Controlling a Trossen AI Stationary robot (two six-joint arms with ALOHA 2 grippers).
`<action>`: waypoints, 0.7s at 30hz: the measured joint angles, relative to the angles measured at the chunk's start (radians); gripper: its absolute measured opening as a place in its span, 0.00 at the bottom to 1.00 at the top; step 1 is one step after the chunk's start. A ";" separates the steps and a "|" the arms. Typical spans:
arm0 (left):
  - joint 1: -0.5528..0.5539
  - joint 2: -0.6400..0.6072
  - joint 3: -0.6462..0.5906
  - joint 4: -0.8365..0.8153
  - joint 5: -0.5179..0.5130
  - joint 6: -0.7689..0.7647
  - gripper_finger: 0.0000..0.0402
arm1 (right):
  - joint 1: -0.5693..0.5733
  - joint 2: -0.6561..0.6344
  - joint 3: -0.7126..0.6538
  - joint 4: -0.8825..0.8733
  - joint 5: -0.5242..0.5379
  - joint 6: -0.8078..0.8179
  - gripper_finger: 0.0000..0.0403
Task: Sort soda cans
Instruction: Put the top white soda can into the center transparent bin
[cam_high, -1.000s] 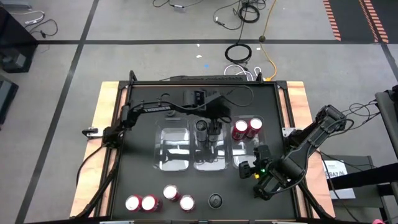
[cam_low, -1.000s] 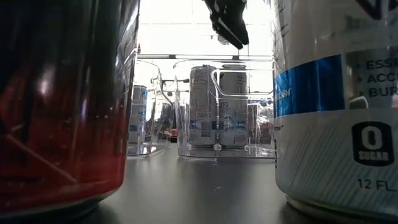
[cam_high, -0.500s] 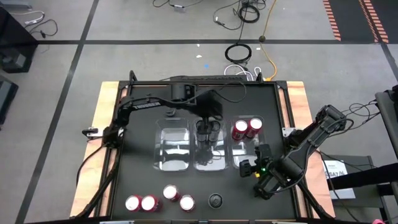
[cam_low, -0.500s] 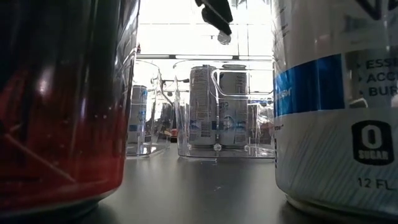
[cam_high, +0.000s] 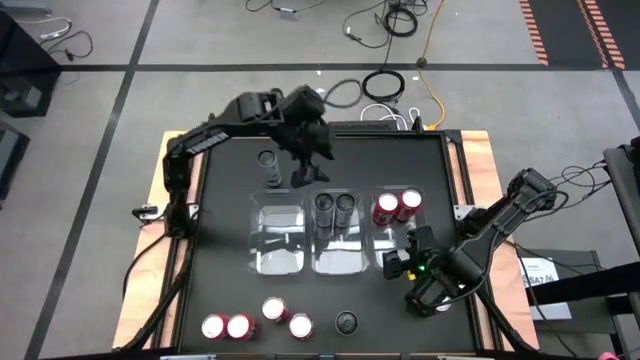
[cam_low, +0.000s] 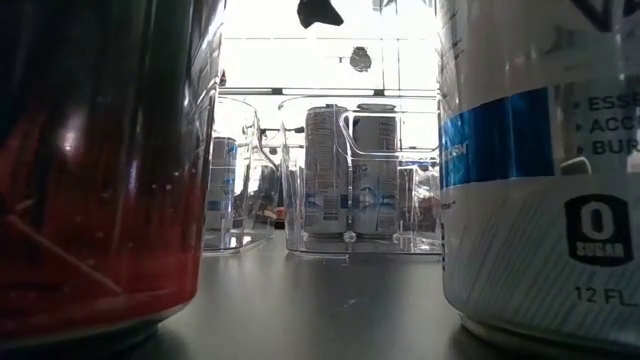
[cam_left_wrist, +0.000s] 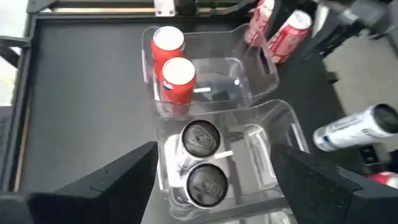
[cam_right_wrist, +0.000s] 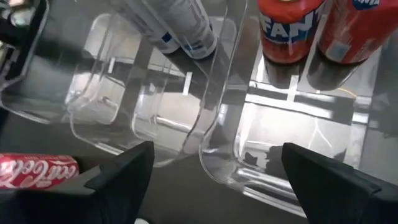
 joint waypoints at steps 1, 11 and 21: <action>0.016 -0.006 0.000 -0.005 0.023 0.003 0.80 | 0.000 0.000 0.000 0.000 -0.009 -0.008 0.86; 0.175 -0.102 -0.139 0.012 0.111 0.048 0.80 | 0.000 0.000 0.000 0.001 -0.011 -0.121 0.86; 0.364 -0.457 -0.763 0.419 0.145 -0.048 0.80 | 0.000 0.000 0.000 0.000 -0.011 -0.115 0.86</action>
